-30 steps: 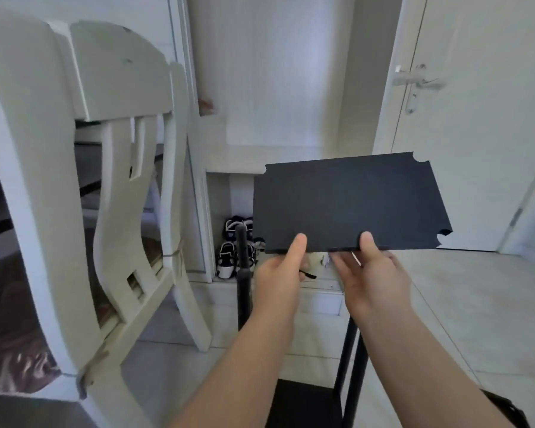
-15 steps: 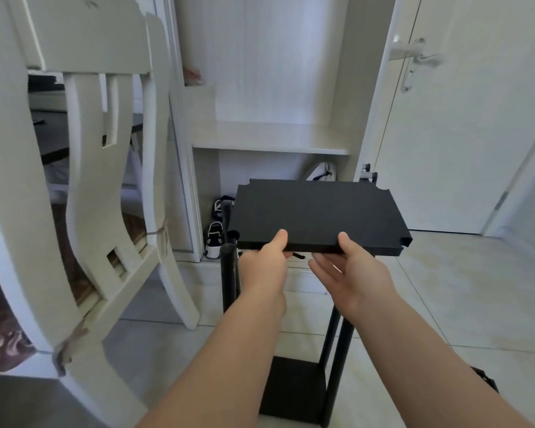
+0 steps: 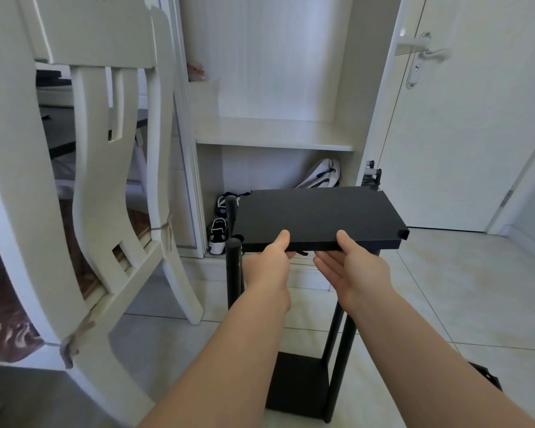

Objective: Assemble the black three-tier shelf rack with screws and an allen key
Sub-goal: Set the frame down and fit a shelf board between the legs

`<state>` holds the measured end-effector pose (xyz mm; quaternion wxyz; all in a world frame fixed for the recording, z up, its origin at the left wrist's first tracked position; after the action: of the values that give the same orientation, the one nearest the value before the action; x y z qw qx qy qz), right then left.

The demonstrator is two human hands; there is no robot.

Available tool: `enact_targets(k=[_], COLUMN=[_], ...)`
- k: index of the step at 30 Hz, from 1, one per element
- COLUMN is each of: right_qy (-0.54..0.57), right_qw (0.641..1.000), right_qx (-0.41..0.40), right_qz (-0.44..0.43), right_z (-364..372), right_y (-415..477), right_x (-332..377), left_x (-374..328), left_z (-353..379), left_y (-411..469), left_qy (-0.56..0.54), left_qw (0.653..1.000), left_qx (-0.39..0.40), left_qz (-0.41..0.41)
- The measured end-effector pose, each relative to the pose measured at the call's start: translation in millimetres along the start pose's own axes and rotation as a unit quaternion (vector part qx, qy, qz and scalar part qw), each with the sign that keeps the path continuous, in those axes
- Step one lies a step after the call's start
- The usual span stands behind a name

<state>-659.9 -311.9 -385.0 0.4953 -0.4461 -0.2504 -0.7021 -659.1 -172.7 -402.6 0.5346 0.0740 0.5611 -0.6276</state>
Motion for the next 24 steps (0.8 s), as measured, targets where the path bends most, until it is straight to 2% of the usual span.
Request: enact_targets(k=[24], right_qy=[-0.028], right_qw=[0.999], right_qx=[0.017], right_qz=[0.042], right_z=[19.6], right_y=[-6.2], right_x=[-27.5], left_x=[-9.3], left_z=[-34.0], left_y=[11.9], left_qy=[-0.011], left_qw=[0.999], left_qx=[-0.05], left_qz=[-0.001])
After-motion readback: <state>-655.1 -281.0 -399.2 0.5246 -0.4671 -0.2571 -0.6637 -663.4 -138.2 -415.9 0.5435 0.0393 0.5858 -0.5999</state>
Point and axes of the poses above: each hand's wrist, its own y-axis towards the middle knuckle, its own z-axis out of the palm, x = y × z, the point moved 5 cm from there along y, towards the middle knuckle, and after that the axes turned 13 degrees about -z, right-handed, at the moved point
